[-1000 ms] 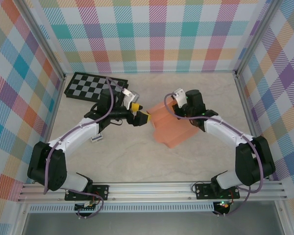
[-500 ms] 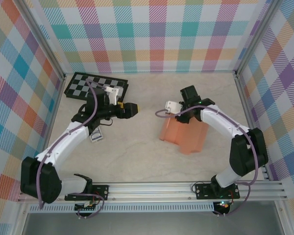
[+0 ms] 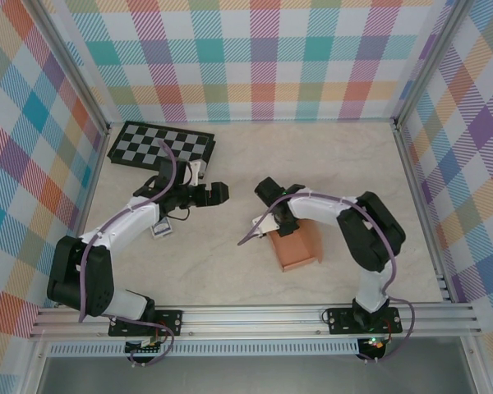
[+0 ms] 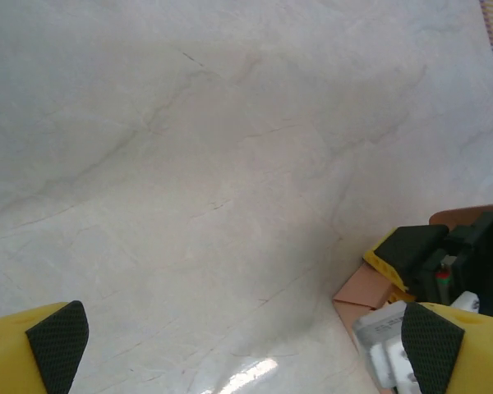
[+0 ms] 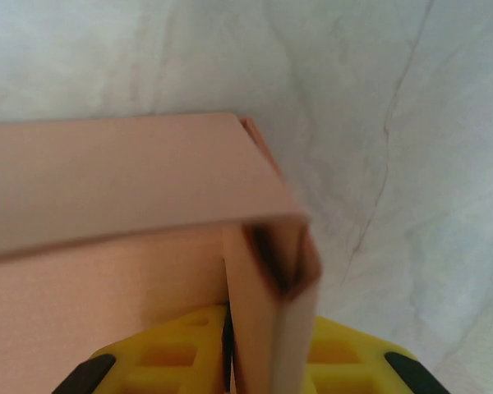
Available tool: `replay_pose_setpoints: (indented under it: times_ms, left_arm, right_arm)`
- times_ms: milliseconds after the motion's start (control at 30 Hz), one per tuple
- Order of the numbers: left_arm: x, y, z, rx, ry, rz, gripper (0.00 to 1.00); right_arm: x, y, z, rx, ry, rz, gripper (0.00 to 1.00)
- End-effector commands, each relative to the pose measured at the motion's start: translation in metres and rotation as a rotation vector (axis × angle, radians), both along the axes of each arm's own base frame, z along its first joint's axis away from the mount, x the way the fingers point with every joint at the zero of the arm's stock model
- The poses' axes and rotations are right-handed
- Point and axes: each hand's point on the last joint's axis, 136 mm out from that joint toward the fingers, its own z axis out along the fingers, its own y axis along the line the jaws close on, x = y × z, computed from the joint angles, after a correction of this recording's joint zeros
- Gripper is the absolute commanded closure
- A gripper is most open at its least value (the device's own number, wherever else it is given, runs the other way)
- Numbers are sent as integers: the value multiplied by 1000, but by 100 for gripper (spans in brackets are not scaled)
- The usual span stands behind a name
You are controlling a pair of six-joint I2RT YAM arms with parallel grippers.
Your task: Fold the paper box
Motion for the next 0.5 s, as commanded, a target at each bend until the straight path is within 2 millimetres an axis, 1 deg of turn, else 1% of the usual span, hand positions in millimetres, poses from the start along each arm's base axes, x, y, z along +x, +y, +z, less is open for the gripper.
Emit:
replay_pose_setpoints:
  times_ms: [0,100,233,333,367,467]
  left_arm:
    - [-7,13,-11,38,27,35,0]
    - [-9,15,-14,35,31,55,0]
    - [-9,15,-16,30,34,55,0]
    - [-9,12,-14,14,25,43,0]
    - [-9,11,-13,10,22,44,0]
    - [-8,12,-11,13,14,48,0]
  right_arm:
    - [24,7,0,-45,-112,-14,81]
    - [31,15,-1,-27,-167,-17,79]
    - [33,12,-4,-34,-221,-12,76]
    - [34,14,-1,-6,-267,2,72]
    - [35,15,0,5,-283,12,67]
    - [25,17,5,31,-244,43,62]
